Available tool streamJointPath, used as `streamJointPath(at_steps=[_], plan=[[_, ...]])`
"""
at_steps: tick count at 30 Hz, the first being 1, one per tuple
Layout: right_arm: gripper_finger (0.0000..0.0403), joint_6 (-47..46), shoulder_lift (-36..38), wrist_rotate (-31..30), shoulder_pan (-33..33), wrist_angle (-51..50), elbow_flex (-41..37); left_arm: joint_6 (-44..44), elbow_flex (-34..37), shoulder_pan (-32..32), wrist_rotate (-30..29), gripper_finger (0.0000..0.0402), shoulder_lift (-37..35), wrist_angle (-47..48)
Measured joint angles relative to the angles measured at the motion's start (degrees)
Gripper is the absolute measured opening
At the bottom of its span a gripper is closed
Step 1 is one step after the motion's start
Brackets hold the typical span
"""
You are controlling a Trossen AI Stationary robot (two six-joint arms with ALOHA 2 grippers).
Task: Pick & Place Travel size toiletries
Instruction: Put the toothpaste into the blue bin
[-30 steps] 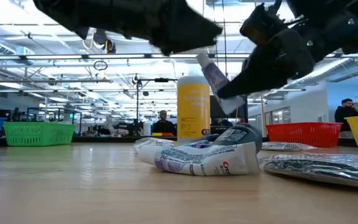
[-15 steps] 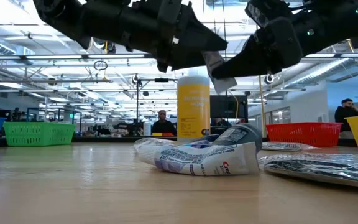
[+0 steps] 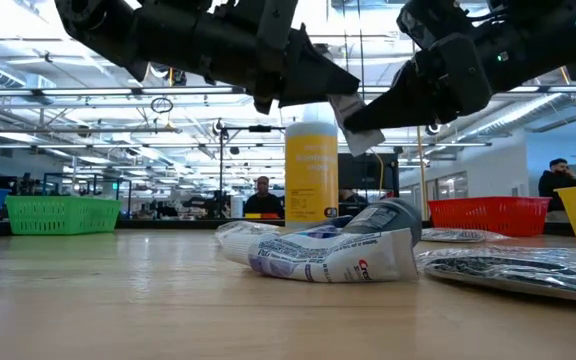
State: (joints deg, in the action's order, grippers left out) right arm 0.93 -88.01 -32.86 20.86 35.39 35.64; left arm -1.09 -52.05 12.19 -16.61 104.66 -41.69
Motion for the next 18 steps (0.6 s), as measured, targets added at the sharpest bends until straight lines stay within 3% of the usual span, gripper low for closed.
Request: streamJointPath(at_steps=[6, 10, 15, 18], plan=[[0.0032, -0.7, 0.0, 0.1, 0.0, 0.2, 0.0, -2.5, 0.0, 0.2, -0.2, 0.0045, -0.8, 1.1], [0.0088, -3.2, 1.0, 0.0, 0.2, -4.0, -0.1, -3.0, 0.1, 0.7, -2.5, 0.0055, -5.2, 8.4], [0.0172, -6.2, 4.0, 0.0, 0.3, -11.0, 0.0, -0.5, 0.1, 2.2, -8.1, 0.0048, -14.2, 26.9], [0.0203, -6.3, 4.1, 0.0, 0.3, -11.3, 0.0, 3.9, -1.9, 3.6, -8.6, 0.0038, -20.2, 43.6]])
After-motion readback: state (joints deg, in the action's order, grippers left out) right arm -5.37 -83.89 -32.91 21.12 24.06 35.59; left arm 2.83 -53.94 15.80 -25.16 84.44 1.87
